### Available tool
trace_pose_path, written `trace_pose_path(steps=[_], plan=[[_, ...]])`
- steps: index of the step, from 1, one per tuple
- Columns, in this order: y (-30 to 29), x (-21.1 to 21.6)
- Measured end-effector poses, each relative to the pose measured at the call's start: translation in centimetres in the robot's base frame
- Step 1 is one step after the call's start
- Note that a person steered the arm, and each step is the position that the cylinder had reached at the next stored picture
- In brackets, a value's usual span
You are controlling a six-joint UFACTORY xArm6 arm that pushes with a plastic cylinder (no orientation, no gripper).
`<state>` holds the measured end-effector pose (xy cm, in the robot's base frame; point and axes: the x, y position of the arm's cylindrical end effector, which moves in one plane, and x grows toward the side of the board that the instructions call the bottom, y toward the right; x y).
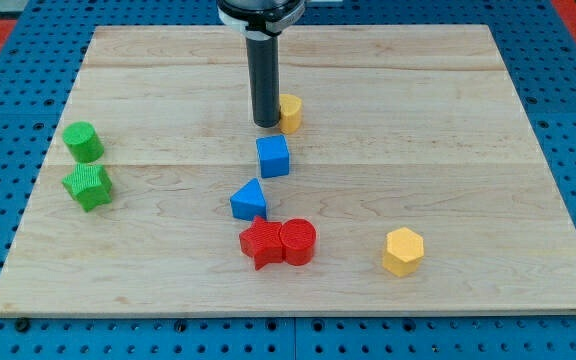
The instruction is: Slide yellow heart slightly right
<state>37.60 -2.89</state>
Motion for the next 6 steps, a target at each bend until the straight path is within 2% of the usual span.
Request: trace_pose_path(steps=[3, 4, 5, 6], plan=[[-6.9, -2.2], [-0.5, -2.5], [4.9, 0.4], [9.9, 5.8]])
